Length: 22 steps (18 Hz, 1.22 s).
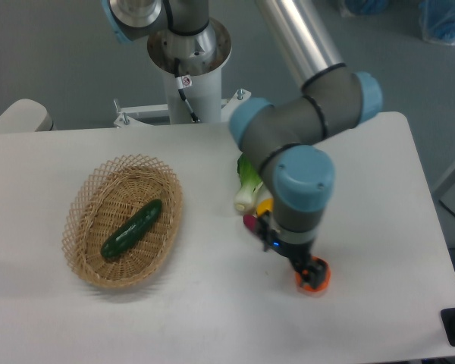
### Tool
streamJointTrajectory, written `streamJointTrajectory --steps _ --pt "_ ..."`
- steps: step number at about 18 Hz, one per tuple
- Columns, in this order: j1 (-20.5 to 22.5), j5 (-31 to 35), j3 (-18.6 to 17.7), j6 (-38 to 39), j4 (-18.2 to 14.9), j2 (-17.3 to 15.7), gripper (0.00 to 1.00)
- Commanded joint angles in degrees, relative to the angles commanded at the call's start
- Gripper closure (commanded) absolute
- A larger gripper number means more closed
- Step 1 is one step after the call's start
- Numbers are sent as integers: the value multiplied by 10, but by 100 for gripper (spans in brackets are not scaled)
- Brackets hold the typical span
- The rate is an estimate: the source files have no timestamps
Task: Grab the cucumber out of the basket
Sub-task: 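Move the gripper from beside the tangerine over to the cucumber in the basket, then lower the gripper onto the green cucumber and close on it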
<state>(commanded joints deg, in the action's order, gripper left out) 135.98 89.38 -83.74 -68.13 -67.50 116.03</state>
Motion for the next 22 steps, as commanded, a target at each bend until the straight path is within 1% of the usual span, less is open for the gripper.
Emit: streamJointTrajectory --steps 2,6,7,10,13,16,19,22 --pt "-19 0 -26 18 0 -18 0" --pt "-53 0 -68 46 3 -40 0" --pt "-61 0 -77 54 11 -43 0" --pt "-84 1 -113 78 54 -48 0" --pt "-107 2 -145 121 78 -48 0" --pt "-124 2 -151 158 82 -47 0" --pt "-147 2 -151 198 84 -35 0" --pt "-162 1 -154 213 84 -30 0"
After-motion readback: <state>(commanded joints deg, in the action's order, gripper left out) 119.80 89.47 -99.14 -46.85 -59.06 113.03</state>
